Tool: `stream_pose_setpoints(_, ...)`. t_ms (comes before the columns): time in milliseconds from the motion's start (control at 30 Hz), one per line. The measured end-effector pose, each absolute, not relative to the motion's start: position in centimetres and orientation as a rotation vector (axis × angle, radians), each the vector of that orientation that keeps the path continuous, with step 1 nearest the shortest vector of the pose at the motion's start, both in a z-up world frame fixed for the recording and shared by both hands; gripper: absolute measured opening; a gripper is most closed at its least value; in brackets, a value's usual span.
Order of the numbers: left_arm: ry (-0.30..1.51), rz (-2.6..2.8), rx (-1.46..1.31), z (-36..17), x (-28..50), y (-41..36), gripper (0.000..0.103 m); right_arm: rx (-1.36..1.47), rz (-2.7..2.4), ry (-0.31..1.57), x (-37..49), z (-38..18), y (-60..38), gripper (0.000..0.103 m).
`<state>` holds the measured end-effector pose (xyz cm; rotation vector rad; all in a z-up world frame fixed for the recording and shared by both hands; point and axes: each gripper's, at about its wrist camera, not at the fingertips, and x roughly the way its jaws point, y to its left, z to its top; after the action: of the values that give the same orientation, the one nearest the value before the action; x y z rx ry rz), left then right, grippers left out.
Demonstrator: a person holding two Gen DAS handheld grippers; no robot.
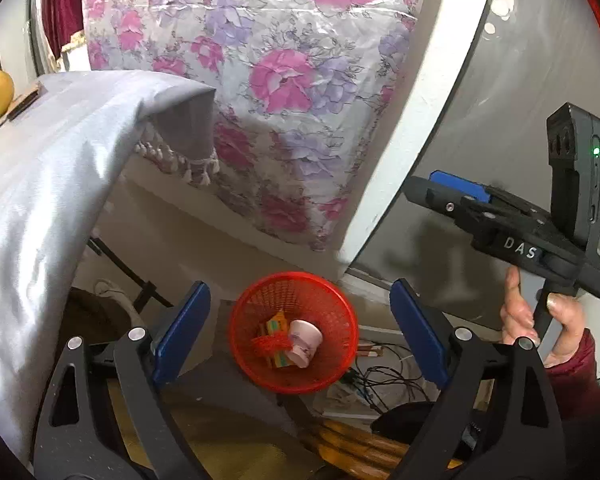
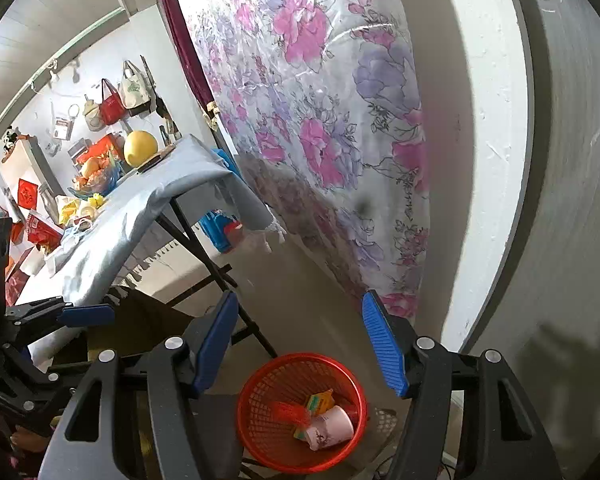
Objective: Collect trash
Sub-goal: 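Carry the paper cup and yarn to the red wastebasket and open both tools, then move both tools back over the table toward the napkin and snack bag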
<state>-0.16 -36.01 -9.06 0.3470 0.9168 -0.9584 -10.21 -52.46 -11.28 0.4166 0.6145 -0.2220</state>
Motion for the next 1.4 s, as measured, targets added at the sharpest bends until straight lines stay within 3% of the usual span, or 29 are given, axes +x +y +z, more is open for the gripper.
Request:
stream_pose_setpoints(333,0.817,-0.848,0.406,-8.6,-0.6,-34.4,0.094,0.436,-0.198,0.62,-9.9,-11.3,-51.9,0.073)
stream_pose_setpoints(600,0.756,-0.757,0.433,-8.4,-0.8,-32.4,0.096,0.404,-0.189,0.634,-9.6,-11.0,-50.9,0.095)
stream_pose_setpoints(1400,0.684,-0.424,0.118,-4.8,5.5,-17.1,0.096,0.352,0.095,0.613,-2.0,-5.2,-39.1,0.097)
